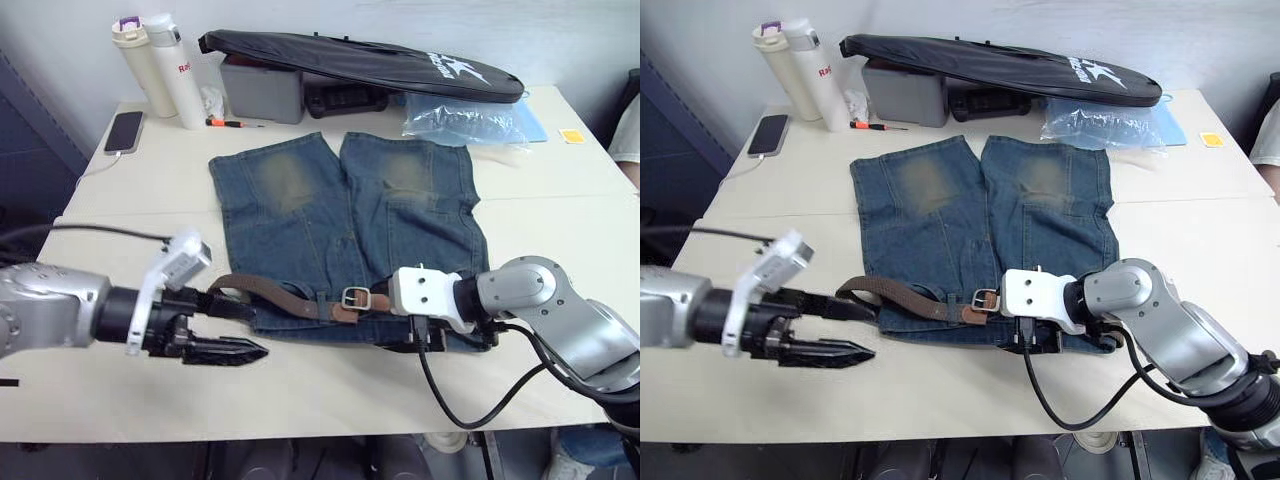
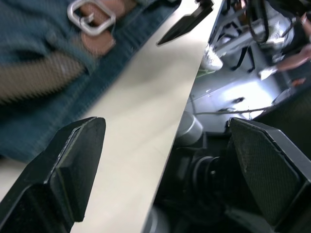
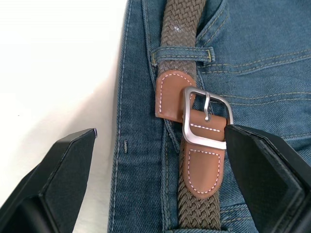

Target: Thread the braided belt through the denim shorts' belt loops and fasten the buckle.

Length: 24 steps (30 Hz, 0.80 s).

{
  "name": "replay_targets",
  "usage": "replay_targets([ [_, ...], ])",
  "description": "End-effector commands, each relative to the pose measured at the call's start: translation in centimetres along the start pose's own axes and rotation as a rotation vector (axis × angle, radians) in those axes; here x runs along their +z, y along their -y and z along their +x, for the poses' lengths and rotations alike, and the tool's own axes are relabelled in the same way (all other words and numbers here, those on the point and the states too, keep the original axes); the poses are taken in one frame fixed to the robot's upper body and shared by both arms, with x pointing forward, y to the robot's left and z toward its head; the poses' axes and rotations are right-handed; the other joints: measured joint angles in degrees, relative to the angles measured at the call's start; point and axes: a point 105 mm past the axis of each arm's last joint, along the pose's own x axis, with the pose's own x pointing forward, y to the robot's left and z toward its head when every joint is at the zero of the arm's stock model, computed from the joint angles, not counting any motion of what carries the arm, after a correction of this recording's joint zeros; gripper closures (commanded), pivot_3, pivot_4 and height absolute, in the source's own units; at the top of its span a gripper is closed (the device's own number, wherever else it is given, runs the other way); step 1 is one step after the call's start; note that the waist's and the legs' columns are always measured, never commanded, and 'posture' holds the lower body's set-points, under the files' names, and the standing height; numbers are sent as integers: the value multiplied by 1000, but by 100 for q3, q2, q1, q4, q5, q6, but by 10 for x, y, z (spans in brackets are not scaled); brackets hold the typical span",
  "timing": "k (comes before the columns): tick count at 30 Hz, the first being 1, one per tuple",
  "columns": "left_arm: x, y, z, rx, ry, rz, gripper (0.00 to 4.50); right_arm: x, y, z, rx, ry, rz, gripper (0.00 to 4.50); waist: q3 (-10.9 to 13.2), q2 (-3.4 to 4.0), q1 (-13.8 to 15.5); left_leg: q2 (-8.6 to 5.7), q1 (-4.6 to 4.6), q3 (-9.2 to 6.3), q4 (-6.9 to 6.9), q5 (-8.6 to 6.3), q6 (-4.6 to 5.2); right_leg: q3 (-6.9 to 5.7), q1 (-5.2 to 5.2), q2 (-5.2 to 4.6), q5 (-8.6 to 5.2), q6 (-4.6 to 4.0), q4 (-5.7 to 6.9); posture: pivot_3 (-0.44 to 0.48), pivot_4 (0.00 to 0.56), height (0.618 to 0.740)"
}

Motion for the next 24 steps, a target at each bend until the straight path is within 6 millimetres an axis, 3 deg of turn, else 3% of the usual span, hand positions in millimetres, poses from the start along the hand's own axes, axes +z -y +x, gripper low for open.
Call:
replay_targets([
  [1, 7, -8, -14, 25, -10, 67, 41, 8, -3, 4, -2, 33, -51, 0, 12, 10, -75, -13, -33, -26, -13, 10, 19, -56, 46, -27, 0, 5, -15, 0, 150, 740],
  [3, 3, -15, -19, 51, -53, 69, 41, 8, -2, 11, -12, 49, -37, 0, 9, 10, -185, -46, -36, -115, -40, 50, 40, -237, 124, -104, -3, 27, -11, 0, 150, 740],
  [4, 1, -18, -20, 63, -71, 68, 41, 8, -2, 14, -16, 54, -37, 0, 13, -1, -173, -61, -4, -148, -54, 73, 30, -321, 115, -137, -5, 34, 3, 0, 150, 740],
  [7, -3, -30, -24, 107, -111, 85, 41, 6, 0, 22, -29, 43, -101, 0, 23, -3, -112, -56, -6, -111, -53, 71, 21, -317, 87, -126, -2, 30, 13, 0, 150, 740],
  [17, 26, -58, -16, 168, -33, 223, 41, 5, 10, 30, -135, 8, -388, 0, 33, -19, -4, -33, 2, -55, -52, 73, 3, -261, 51, -102, 1, 23, 33, 0, 150, 740],
  [20, 22, -57, -12, 133, -53, 282, 0, 6, 7, 27, -130, 9, -396, 761, 33, -18, -10, -19, 0, -48, -52, 74, 0, -254, 51, -87, 14, 20, 35, 0, 150, 740],
  [24, 19, -58, -10, 114, -56, 335, 0, 6, 5, 26, -127, 11, -394, 761, 32, -18, -6, 5, 5, -28, -51, 70, -7, -237, 49, -61, 20, 12, 29, 0, 150, 740],
])
